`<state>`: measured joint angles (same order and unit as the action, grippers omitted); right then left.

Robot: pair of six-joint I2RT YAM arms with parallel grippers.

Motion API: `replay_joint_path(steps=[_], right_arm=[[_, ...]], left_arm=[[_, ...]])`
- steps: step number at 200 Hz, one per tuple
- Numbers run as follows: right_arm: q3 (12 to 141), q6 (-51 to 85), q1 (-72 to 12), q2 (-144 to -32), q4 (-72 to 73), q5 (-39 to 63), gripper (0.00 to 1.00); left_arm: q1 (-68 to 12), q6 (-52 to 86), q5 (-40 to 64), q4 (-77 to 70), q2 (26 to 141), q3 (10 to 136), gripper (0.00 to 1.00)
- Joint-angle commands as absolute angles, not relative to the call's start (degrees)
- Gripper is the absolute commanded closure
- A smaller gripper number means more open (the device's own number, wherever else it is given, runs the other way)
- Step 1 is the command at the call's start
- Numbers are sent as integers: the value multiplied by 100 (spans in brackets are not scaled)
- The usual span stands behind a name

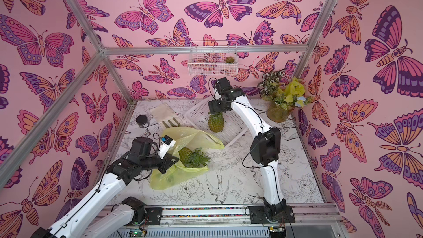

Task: Place the pineapple into a plastic bag & tie a knot
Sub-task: Pick up the pineapple from the basket.

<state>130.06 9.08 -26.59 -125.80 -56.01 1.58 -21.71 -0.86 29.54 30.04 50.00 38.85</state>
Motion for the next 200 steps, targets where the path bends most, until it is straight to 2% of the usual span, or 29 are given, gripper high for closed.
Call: replay_joint_path(steps=[1,15,35,49,71,120,163,200], right_arm=[[13215,996,-2628,-12778,-5987,215,21],[13217,985,-2630,-12881,-6011,190,32],[13229,919,-2628,-13002,-6107,164,53],[13232,850,-2630,-13048,-6193,135,75],[13227,774,-2628,-13013,-6305,178,100],[13103,854,-2621,-12152,-5998,418,100],[11253,1314,-2584,-10070,-4179,323,100],[10240,1577,-2516,-8508,-4230,388,100]], left_arm=[[-2180,-15,3017,2996,5019,3857,100],[-2180,-4,3007,2993,5029,3867,100],[-2180,9,2984,3000,5027,3866,100],[-2180,25,2986,3005,5027,3869,100],[-2180,59,2984,2999,5027,3885,100],[-2182,173,3011,3001,5045,3917,100],[-2180,355,3136,2999,5055,3971,100],[-2181,576,3232,3006,4975,4039,100]])
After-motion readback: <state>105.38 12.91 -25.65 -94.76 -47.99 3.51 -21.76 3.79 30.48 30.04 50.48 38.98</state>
